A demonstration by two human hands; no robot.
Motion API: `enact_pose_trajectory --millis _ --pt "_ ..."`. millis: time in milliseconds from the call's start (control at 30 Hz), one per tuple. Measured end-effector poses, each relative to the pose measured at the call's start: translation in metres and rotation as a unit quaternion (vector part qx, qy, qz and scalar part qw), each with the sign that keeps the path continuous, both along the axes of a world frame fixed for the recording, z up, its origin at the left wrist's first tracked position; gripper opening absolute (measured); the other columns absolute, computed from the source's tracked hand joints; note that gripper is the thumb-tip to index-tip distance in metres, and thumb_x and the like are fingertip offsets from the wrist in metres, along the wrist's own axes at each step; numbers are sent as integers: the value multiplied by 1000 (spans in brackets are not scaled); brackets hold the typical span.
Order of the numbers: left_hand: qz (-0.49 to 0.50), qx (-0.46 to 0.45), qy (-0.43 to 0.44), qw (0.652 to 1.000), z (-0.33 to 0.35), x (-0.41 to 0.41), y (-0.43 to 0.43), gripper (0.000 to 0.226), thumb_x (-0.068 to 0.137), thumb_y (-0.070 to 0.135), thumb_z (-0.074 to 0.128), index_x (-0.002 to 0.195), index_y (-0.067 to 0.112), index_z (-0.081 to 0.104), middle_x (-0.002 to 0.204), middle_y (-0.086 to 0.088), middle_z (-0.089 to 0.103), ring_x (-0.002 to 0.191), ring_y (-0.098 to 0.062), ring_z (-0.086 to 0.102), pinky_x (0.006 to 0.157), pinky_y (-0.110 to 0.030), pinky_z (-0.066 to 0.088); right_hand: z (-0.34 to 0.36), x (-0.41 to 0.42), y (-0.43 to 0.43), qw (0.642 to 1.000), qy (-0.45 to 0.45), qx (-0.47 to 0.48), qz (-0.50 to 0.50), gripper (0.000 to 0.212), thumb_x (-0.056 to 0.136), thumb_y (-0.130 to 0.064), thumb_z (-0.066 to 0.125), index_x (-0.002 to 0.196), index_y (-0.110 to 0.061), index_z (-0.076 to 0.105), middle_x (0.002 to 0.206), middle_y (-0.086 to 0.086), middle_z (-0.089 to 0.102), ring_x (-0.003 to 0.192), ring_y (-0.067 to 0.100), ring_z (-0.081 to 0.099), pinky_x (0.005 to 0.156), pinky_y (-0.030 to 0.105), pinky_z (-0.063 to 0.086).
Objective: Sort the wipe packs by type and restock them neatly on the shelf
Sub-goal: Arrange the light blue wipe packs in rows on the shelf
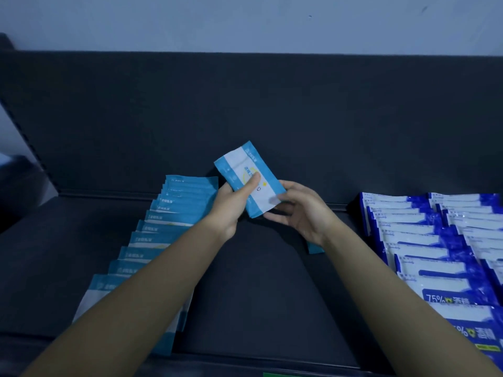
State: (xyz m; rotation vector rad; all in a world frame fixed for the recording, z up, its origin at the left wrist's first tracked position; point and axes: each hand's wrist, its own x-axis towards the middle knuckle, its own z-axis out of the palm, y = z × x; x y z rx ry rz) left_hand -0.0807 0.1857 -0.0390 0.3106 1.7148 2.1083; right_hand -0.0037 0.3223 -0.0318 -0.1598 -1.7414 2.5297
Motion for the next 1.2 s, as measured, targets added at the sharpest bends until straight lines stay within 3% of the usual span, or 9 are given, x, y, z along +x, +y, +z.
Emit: enact_pose_trajectory --millis 167,300,367,433,567,700,900,1100,1200 --pt "76 -16 76 994 6 -15 -9 48 76 13 79 117 16 54 108 -5 70 98 -19 68 93 -40 53 -2 -15 0 982 -11 136 -129 14 87 2 62 97 -7 61 94 8 69 68 12 68 58 27 56" --pt "75 -234 253 936 4 -36 -25 48 67 18 85 103 28 55 93 0 66 85 -19 66 82 -43 55 -5 -29 16 962 -44 235 -136 14 88 0 62 95 -13 60 88 0 67 70 9 66 55 24 54" --pt "43 -360 321 875 1 -37 -25 59 72 21 82 120 24 48 101 -1 64 89 -20 63 81 -42 53 -16 -40 18 928 -41 334 -162 19 85 -2 65 93 -18 60 96 0 66 81 13 64 63 27 53" --pt "14 -467 415 780 -2 -34 -20 66 80 21 74 133 21 34 120 -5 55 101 -25 58 83 -42 51 -26 -49 17 881 -29 428 -200 22 83 -4 67 97 -20 60 100 -5 62 86 13 59 71 24 45" --pt "15 -546 497 674 -9 -29 -8 61 81 28 73 129 15 37 123 -6 43 106 -25 51 85 -39 49 -33 -55 13 824 -11 529 -205 23 89 -11 61 111 -16 56 107 -3 58 96 18 56 78 27 43" --pt "61 -587 582 560 -23 -33 -8 62 80 39 71 129 14 42 139 -8 34 121 -24 38 101 -36 32 -36 -50 8 764 4 611 -208 36 91 -19 60 126 -17 49 120 3 45 91 23 57 75 34 48" --pt "18 -566 600 566 -20 -37 -5 60 81 37 70 130 19 42 126 -1 44 113 -20 44 98 -32 33 -43 -43 9 735 58 644 -204 47 81 -27 69 124 -16 53 124 2 41 101 21 52 71 27 43" --pt "6 -547 561 622 -18 -34 3 61 81 27 73 132 16 39 125 -3 40 109 -20 47 87 -31 41 -48 -45 7 629 48 749 -203 49 75 -23 75 119 -10 56 127 10 45 106 30 48 75 41 48" --pt "5 -542 556 631 -19 -33 5 60 83 22 71 132 14 38 126 -3 39 111 -20 46 85 -31 43 -49 -46 5 609 49 763 -212 47 75 -21 75 116 -9 58 124 12 49 103 32 50 76 42 44"
